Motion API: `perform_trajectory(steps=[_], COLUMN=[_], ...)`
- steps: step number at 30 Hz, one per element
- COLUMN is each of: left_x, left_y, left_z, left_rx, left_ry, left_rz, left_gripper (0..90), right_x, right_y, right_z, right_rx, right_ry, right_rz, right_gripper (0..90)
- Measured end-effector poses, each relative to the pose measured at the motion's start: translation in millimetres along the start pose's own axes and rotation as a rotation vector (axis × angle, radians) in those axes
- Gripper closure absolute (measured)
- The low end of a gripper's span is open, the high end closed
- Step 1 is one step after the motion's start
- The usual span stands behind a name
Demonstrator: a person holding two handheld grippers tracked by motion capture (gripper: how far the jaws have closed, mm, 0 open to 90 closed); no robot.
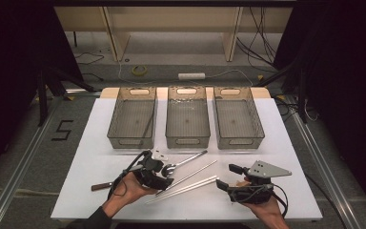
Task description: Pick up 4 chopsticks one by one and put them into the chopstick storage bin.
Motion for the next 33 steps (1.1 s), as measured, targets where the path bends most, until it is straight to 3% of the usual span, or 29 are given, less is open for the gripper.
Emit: perform_trajectory(steps=[16, 24, 33], left_x=[11.4, 15.4, 18.2], left_y=[-9.8, -12.6, -14.9], left_z=[13.2, 16.9, 21.2], left_rx=[0.002, 0.035, 0.042], left_ry=[0.0, 0.046, 0.08], left_rz=[0.037, 0.052, 0.075], left_gripper=[51.2, 61.5, 70.5], right_x=[0.4, 0.7, 0.4], right_y=[0.1, 0.1, 0.3], right_z=[0.2, 0.7, 0.5], right_rx=[-0.001, -0.001, -0.002], right_ry=[0.004, 0.006, 0.005], right_rz=[-0.001, 0.001, -0.002], right_gripper=[26.8, 26.9, 26.8])
Point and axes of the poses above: each handheld gripper's, and its own axes: z roughly forward along the jaws, x roughly out of its underside, y roughly to its left, the point moved 3 cm from there along z, roughly forward along the jaws, and after that the axes turned 14 degrees about -y, right-handed, at the moved point
